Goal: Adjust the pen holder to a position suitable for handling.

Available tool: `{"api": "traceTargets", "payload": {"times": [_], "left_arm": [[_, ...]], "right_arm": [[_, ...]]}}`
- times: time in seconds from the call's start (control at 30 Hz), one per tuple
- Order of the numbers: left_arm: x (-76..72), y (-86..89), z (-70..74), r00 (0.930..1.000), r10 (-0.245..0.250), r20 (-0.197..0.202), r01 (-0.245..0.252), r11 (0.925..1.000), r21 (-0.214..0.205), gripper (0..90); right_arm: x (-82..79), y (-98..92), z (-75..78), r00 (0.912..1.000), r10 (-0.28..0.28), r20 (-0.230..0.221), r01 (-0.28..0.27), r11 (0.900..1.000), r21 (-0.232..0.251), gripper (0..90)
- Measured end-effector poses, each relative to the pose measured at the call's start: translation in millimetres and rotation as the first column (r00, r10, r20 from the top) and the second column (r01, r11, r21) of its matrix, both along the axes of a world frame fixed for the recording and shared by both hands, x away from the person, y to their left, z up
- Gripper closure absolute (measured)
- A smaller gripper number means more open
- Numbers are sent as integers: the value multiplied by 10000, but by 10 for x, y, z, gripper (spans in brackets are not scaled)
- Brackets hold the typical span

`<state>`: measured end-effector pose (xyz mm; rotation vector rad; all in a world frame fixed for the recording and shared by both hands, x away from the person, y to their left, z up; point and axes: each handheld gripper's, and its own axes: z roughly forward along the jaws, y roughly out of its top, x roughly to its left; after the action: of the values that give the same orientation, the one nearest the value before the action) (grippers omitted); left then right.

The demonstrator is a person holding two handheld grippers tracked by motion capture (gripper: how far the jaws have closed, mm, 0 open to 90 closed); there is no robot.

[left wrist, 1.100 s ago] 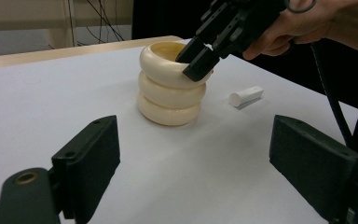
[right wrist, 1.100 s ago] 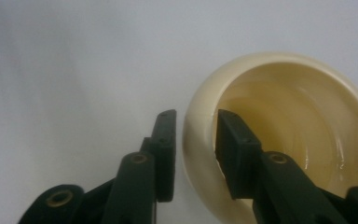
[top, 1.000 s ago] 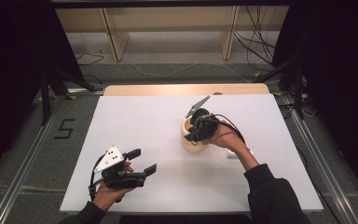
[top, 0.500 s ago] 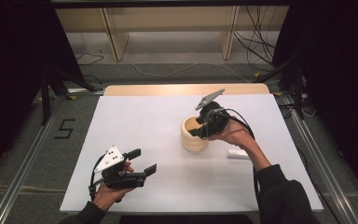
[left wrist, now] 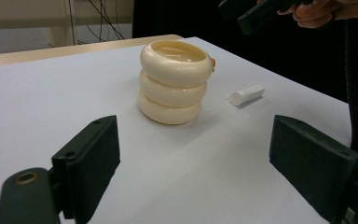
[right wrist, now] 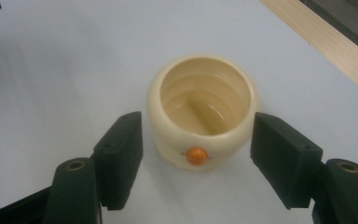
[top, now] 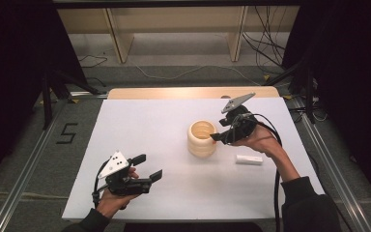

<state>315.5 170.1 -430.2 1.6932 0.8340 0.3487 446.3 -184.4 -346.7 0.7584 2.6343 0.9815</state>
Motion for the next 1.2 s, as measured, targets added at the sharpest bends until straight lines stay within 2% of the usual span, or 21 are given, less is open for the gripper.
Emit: {"api": "traceTargets", "payload": {"times": [0.2, 0.47, 0.77, 0.83, 0.97, 1.2], "left_arm": [[1, 1, 0, 10000, 7, 10, -7, 10000, 9, 156], [5, 4, -2, 10000, 26, -5, -26, 10000, 6, 156], [17, 4, -16, 9999, 80, -73, -79, 10000, 21, 156], [26, 8, -21, 9999, 87, -107, -87, 10000, 24, 156], [31, 4, -21, 9999, 123, -93, -123, 9999, 20, 156], [36, 6, -18, 9999, 120, -89, -119, 9999, 14, 156]], "right_arm": [[-28, -145, -53, 9994, -349, -65, 350, 9994, 50, 328], [-84, -256, -127, 9986, -528, -85, 528, 9986, 94, 309], [-167, -412, -277, 9970, -771, 110, 768, 9967, 252, 299], [-192, -474, -320, 9960, -876, 176, 867, 9952, 457, 299], [-228, -562, -418, 9945, -1041, 104, 1033, 9930, 572, 294], [-229, -604, -485, 9935, -1137, -9, 1136, 9928, 366, 282]]}}
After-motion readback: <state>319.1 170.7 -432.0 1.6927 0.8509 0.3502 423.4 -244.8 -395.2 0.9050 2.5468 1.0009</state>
